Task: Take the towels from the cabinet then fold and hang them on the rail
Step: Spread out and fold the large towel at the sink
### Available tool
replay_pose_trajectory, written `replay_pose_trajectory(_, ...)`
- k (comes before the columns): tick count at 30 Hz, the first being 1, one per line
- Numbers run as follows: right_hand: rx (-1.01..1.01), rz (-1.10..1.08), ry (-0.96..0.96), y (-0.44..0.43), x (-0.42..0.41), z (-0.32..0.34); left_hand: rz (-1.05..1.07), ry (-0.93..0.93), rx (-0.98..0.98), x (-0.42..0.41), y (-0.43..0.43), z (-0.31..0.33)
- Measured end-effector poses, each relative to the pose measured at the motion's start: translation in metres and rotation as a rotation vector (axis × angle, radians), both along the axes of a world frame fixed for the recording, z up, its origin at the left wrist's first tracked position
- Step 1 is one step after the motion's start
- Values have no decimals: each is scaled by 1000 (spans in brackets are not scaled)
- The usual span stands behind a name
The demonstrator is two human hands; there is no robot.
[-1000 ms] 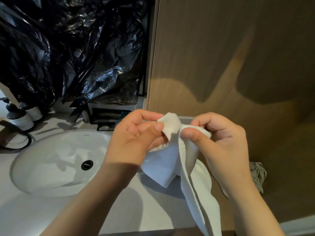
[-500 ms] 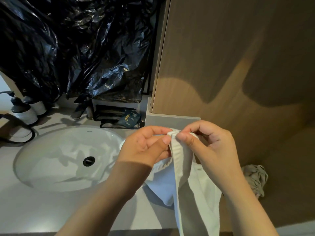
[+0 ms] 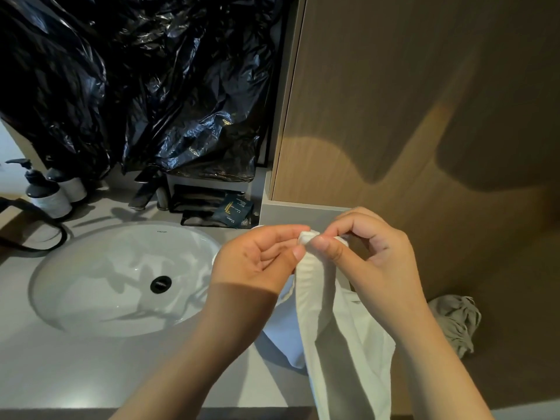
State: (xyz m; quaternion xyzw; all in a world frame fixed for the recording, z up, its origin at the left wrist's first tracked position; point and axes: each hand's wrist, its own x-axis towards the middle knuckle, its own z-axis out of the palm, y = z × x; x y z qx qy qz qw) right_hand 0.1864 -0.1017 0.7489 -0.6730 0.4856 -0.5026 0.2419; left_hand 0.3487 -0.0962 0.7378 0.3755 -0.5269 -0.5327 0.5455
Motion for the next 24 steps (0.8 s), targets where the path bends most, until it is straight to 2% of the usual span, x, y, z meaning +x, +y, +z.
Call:
replay_pose_trajectory(4,36,181,-8,-13,-12,6,48,-35,-111,1,-6,12)
replay_pose_trajectory(10,-30,341,-107,-44,-12,42,90,-230,-355,9,-42,66)
replay_pose_trajectory(17,-210,254,-41,-68,-12,81,163,-392,-550,10,-68,123)
replay_pose_trajectory(24,-194,197,195,-71,-20,81,253,-430,-590,13,-81,134)
